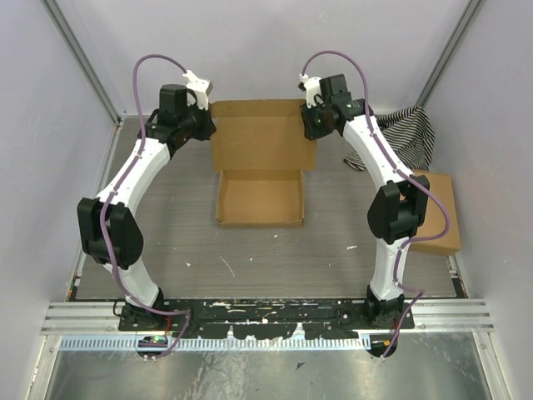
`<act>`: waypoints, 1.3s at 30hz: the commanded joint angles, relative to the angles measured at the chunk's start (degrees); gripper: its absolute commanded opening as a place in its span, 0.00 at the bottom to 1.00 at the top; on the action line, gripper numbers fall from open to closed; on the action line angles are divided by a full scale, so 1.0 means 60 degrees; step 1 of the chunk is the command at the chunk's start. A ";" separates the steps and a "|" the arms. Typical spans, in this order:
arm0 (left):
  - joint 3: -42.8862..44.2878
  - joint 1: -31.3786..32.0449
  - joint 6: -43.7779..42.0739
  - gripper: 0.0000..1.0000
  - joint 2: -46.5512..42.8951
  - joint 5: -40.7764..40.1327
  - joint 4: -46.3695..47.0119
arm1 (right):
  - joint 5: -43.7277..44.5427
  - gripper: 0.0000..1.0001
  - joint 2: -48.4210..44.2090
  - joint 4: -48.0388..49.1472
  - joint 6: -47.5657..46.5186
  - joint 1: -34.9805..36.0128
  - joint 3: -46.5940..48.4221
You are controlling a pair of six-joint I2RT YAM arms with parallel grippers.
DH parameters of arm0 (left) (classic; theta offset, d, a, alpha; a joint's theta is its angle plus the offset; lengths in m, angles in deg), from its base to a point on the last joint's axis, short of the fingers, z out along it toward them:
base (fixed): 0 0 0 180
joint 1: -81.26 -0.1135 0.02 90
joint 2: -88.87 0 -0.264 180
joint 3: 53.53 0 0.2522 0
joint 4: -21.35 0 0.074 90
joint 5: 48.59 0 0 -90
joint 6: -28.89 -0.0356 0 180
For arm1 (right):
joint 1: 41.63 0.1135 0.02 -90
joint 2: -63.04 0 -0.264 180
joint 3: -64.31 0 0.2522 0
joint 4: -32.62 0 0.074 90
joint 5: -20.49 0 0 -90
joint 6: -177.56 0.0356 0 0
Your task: Fold the paper box
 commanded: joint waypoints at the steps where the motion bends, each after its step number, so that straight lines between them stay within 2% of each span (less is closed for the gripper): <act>1: -0.0172 0.0059 0.0036 0.00 -0.0582 -0.0156 0.0730 | 0.0159 0.31 -0.0214 0.0033 -0.0055 0.0048 0.0645; 3: -0.0173 0.0078 0.0074 0.00 -0.0599 -0.0152 0.0776 | 0.0115 0.30 -0.0139 -0.0091 -0.0081 0.0044 0.0797; 4: -0.0166 0.0087 0.0100 0.00 -0.0601 -0.0152 0.0788 | 0.0054 0.27 -0.0069 -0.0188 -0.0080 0.0037 0.0883; 9: -0.0182 0.0138 0.0630 0.00 -0.0572 -0.0289 0.1099 | -0.0317 0.01 0.0149 -0.0378 0.0429 0.0045 0.1192; 16: -0.0420 0.0164 0.1750 0.00 -0.0686 -0.0520 0.2115 | -0.0118 0.01 0.0007 0.0936 0.2128 0.0046 0.1013; 21: -0.0311 0.0262 0.2396 0.00 -0.0650 -0.0693 0.2463 | 0.0217 0.01 -0.0432 0.2305 0.2928 0.0187 0.0311; 30: -0.0793 0.0386 0.2651 0.00 -0.0615 -0.0799 0.3257 | 0.1999 0.01 -0.1163 0.4793 0.2668 0.1240 -0.1142; 39: -0.2018 0.0399 0.2456 0.00 -0.1130 -0.0973 0.3898 | 0.4309 0.01 -0.1955 0.7784 0.1768 0.2135 -0.3461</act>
